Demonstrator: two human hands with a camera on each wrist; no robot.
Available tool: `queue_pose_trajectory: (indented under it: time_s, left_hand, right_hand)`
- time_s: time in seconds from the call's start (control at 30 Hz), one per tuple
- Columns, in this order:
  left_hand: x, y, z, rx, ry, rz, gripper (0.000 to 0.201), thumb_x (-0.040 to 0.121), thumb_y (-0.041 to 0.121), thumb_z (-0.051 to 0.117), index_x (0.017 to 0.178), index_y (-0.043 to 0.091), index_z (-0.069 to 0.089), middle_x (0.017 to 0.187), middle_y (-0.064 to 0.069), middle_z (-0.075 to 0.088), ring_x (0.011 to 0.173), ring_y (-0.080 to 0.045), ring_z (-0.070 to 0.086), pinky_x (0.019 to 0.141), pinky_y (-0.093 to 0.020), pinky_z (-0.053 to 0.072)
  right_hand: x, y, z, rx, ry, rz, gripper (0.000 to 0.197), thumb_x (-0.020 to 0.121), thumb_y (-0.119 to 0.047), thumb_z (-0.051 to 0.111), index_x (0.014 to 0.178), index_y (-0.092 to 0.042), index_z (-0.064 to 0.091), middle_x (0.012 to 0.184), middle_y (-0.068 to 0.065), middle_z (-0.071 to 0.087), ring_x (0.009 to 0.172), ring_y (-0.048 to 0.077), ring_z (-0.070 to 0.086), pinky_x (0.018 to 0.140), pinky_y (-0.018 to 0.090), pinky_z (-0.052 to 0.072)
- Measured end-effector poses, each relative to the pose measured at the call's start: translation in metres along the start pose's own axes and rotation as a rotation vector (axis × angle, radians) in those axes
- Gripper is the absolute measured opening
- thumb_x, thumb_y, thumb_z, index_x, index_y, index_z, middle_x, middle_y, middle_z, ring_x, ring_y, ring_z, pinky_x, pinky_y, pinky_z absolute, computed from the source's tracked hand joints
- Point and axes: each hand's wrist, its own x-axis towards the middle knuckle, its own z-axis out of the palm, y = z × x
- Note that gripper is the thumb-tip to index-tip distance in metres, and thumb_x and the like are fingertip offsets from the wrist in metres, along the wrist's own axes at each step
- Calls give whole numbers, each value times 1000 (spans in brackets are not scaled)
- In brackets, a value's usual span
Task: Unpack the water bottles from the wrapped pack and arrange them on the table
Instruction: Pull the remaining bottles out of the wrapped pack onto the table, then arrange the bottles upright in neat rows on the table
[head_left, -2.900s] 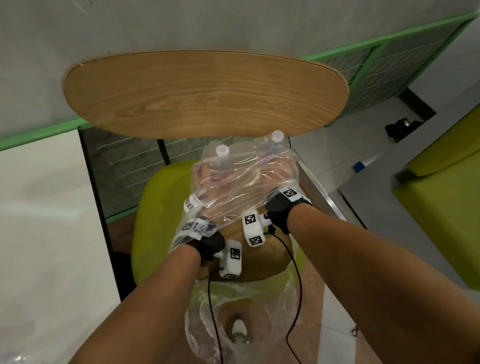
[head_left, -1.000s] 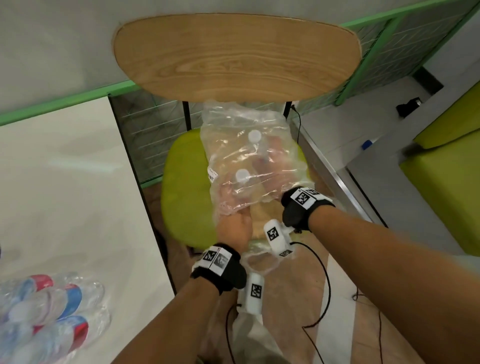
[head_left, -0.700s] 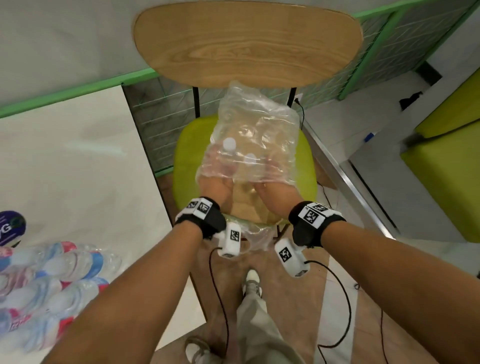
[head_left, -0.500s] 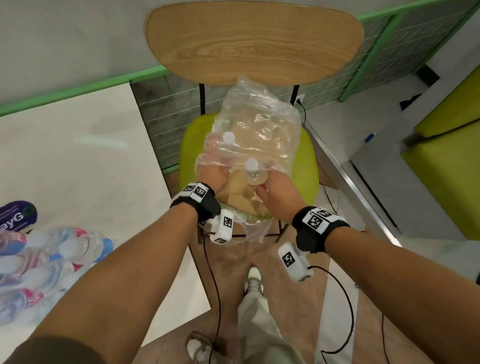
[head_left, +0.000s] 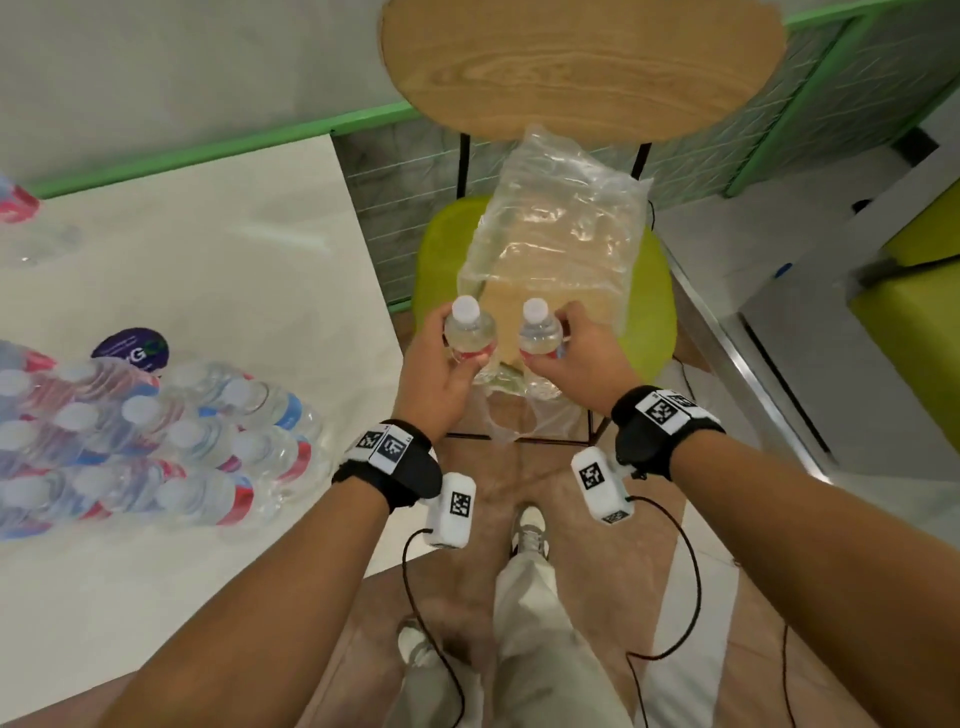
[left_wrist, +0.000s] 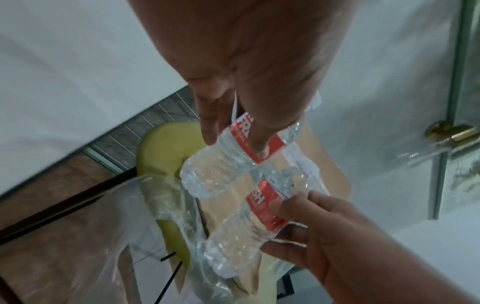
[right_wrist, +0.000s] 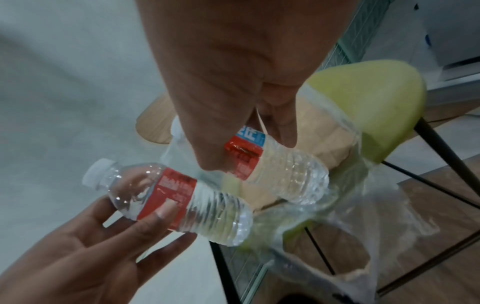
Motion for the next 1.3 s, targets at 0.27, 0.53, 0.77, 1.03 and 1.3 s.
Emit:
queue_pose_trajectory:
  time_s: [0.27,0.53,0.77,1.03,1.3]
  left_hand:
    - [-93,-42,-56,-52,333,-137,57,84,27,76,131,31,45,127,9,57,117,-13,58,95,-45,54]
    - [-172,-87,-80,-40,540,-229,57,83,29,73,132,28,45,130,3,54,119,-20,57,93,-47,54]
    - [-178,-91,-95,12,602,-216,55,87,26,71,133,24,41,133,-2,51,120,-24,54,90,-47,55]
    - [-166,-92,-108,93,503,-217,64,88,23,67,144,17,34,142,-7,46,127,-25,51,99,-43,50]
    - [-162,-54,-131,48,486,-200,76,83,27,77,145,13,36,140,-2,45,122,-11,46,95,-3,30]
  right_hand:
    - [-45,-72,78,199,-30,-104,50,75,-48,77,107,-21,48,98,-5,65,84,11,63,71,27,51]
    - [-69,-115,152,330,-97,-118,44,79,-36,79,109,-17,52,101,-3,64,87,6,62,72,18,48]
    - [-73,-143,176,351,-139,-140,47,79,-31,80,113,-17,51,106,-6,63,94,9,64,82,28,56]
    - [-65,-158,161,196,-237,-156,75,76,-35,83,137,-17,42,115,-3,60,103,11,57,85,23,45]
    - [-55,-190,112,18,-309,-289,72,75,-41,79,137,-28,43,131,-2,55,119,11,52,96,29,45]
